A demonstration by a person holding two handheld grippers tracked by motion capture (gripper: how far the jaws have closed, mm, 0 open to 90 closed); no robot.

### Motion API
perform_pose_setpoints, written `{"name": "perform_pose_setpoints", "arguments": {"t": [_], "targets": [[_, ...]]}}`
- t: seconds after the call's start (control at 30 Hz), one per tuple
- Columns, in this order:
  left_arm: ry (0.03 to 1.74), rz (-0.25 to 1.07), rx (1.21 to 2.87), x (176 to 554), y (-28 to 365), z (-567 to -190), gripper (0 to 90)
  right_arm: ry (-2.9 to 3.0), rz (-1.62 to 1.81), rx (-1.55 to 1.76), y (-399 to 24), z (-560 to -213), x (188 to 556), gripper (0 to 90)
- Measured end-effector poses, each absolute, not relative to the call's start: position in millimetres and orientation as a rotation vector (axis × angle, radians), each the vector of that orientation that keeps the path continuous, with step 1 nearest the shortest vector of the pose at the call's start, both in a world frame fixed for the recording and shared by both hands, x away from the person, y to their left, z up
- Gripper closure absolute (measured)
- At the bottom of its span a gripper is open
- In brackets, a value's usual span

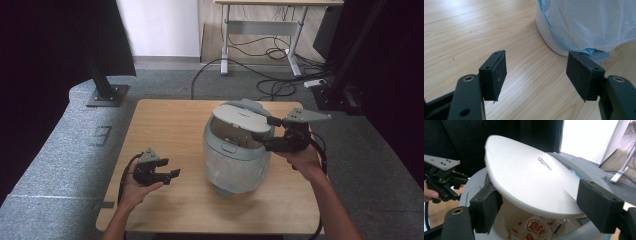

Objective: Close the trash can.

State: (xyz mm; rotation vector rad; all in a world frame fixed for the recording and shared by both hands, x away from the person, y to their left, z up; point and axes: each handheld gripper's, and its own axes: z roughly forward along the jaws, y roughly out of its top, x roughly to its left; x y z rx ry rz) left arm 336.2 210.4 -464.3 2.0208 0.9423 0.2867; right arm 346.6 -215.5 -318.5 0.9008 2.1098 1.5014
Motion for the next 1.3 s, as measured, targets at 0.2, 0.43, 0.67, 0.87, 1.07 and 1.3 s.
{"name": "perform_pose_setpoints", "arguments": {"t": [0.2, 0.43, 0.67, 0.87, 1.07, 1.3], "targets": [[0.941, 0.280, 2.018, 335.4, 210.9, -464.7, 33.0, 2.178, 1.513, 0.863, -204.4, -325.0, 334.6, 18.6], [0.946, 0.275, 2.020, 335.2, 210.8, -466.7, 33.0, 2.142, 1.415, 0.905, -186.9, -332.1, 342.3, 19.8], [0.951, 0.267, 2.027, 336.1, 211.2, -469.5, 33.0, 2.146, 1.347, 0.891, -173.0, -331.8, 343.6, 21.0], [0.950, 0.264, 2.033, 336.2, 210.0, -470.5, 33.0, 2.168, 1.311, 0.882, -163.7, -328.5, 343.2, 20.7], [0.959, 0.266, 2.027, 337.4, 211.2, -471.6, 33.0, 2.085, 1.342, 0.867, -177.9, -330.5, 333.0, 23.1], [0.965, 0.268, 2.032, 337.2, 211.0, -473.7, 33.0, 1.988, 1.407, 0.929, -219.0, -339.3, 314.3, 23.8]]}}
